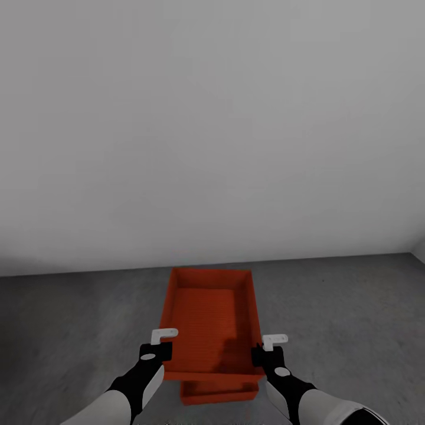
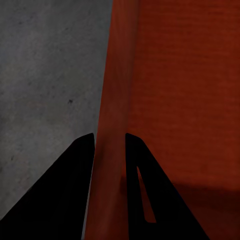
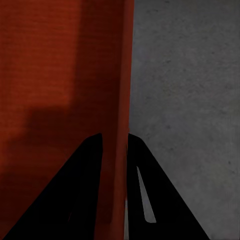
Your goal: Move the two storage containers from the living room to the garage. In the garage, place one container on the floor and stack the other container on top of it (either order is fine).
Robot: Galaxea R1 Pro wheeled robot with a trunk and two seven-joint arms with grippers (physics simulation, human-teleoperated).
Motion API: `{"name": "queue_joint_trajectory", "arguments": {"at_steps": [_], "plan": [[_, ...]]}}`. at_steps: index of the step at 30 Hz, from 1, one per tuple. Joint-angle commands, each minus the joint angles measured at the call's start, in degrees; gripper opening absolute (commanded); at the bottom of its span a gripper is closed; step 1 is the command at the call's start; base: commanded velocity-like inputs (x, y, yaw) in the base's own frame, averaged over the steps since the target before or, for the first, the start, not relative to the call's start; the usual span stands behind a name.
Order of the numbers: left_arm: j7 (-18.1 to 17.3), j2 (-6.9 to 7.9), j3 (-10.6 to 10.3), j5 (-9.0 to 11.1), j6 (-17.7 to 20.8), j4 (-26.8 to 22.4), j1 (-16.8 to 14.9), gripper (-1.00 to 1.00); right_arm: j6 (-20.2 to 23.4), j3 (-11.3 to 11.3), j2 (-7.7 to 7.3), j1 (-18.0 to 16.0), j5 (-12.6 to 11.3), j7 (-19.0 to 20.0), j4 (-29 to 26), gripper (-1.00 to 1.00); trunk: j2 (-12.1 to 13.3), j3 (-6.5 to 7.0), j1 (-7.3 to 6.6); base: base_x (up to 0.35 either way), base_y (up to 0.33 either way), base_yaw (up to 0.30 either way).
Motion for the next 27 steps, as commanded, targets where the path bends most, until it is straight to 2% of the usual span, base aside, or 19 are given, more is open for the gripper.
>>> {"name": "queue_joint_trajectory", "arguments": {"at_steps": [1, 21, 27], "plan": [[0.47, 0.22, 1.1, -1.1, 0.25, -2.11, -0.04, -1.0, -0.18, -0.4, -0.01, -0.01, -0.83, 0.06, 0.23, -1.0, -0.05, -0.16, 0.0, 0.0, 0.0, 0.0], [0.47, 0.2, 1.1, -1.1, 0.25, -2.11, -0.04, -1.0, -0.22, -0.4, 0.0, -0.01, -0.83, 0.07, 0.23, -1.0, -0.05, -1.97, 0.0, 0.0, 0.0, 0.0], [0.47, 0.2, 1.1, -1.1, 0.25, -2.11, -0.04, -1.0, -0.34, -0.4, -0.05, -0.01, -0.83, 0.07, 0.23, -1.0, -0.05, -2.15, 0.0, 0.0, 0.0, 0.0]]}}
